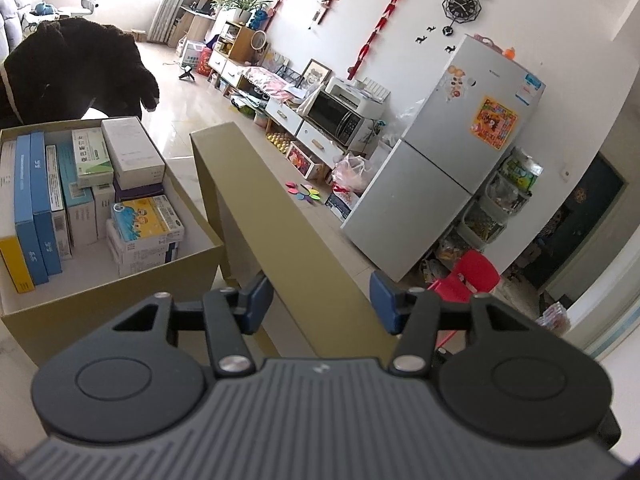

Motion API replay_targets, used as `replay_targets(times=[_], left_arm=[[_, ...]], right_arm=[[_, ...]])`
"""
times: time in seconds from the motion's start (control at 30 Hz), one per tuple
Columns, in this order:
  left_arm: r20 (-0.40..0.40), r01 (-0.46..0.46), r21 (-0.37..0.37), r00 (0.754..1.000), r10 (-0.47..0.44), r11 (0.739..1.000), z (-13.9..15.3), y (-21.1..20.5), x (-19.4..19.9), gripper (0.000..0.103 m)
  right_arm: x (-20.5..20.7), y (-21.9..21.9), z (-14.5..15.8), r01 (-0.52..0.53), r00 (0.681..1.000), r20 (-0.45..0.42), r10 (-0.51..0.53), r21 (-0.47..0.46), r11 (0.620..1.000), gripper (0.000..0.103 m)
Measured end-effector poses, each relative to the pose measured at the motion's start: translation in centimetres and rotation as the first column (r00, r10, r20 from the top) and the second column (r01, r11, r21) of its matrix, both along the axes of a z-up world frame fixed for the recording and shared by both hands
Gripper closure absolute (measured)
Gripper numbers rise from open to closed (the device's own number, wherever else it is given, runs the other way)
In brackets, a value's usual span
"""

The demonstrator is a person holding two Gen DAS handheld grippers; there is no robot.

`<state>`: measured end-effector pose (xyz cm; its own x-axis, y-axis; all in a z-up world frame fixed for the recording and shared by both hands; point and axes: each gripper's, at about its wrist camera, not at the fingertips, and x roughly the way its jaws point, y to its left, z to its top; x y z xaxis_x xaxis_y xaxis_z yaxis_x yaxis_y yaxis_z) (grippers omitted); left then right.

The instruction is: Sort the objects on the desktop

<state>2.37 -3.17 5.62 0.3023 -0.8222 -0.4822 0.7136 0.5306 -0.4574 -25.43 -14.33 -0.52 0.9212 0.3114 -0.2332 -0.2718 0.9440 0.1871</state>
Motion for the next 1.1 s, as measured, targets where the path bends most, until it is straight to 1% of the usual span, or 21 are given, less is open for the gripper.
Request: replay_targets(times=[0.17,0.3,0.4,0.53,0.63,0.7,0.83,0.93,1.0,1.03,1.1], left_arm=[[-0.015,0.0,-0.026,1.0,-0.001,1.0,-0.3,0.6,0.2,0.052],[-0.025,-0.009,-0.031,1.0,0.009,0.999,-0.4,1.0,0.4,0.053],[-0.028,-0.04,-0.026,0.999,0.039,0.999,-0.4,1.3,0.6,0.055],[-0.017,-0.1,-0.019,0.995,0.1,0.995,-1.1,2.1,1.0,0.058],[-0.035,-0.117,-0.032,0.993,0.116,0.993,-1.7,2.9,1.5,0.058],[-0.042,-0.124,-0.042,0.992,0.122,0.991,-2.0,3.4,1.6,0.058],[-0.054,-0.148,-0.035,0.988,0.146,0.988,-2.6,4.3,2.2,0.059],[-0.068,-0.164,-0.025,0.985,0.162,0.986,-3.3,5.3,2.7,0.06],[-0.078,-0.178,-0.018,0.981,0.176,0.984,-3.9,5.9,3.1,0.061],[-0.077,-0.182,-0.011,0.981,0.181,0.983,-4.2,6.0,3.2,0.061],[-0.072,-0.184,0.003,0.98,0.183,0.983,-4.8,6.0,3.3,0.061]], right_arm=[[-0.4,-0.7,-0.1,-0.022,1.0,0.003,0.022,-0.002,1.0,0.0],[-1.0,-0.3,-0.3,-0.051,0.999,-0.008,0.051,-0.027,0.998,0.0],[-0.6,0.4,0.1,-0.056,0.998,-0.021,0.055,-0.056,0.997,0.0],[0.0,1.3,0.4,-0.096,0.995,-0.027,0.094,-0.077,0.992,0.001],[0.1,1.4,0.3,-0.134,0.991,-0.035,0.131,-0.078,0.988,0.001],[0.4,0.7,0.1,-0.141,0.989,-0.052,0.138,-0.051,0.989,0.001],[0.1,-2.0,0.0,-0.132,0.988,-0.071,0.135,0.043,0.99,0.001],[-0.1,-4.7,-0.3,-0.087,0.991,-0.091,0.099,0.129,0.988,0.001],[0.0,-6.7,-0.7,-0.05,0.991,-0.111,0.072,0.194,0.98,0.001],[0.1,-7.5,-1.1,-0.034,0.99,-0.123,0.063,0.225,0.974,0.004],[0.8,-9.1,-2.2,0.009,0.985,-0.165,0.041,0.288,0.958,0.007]])
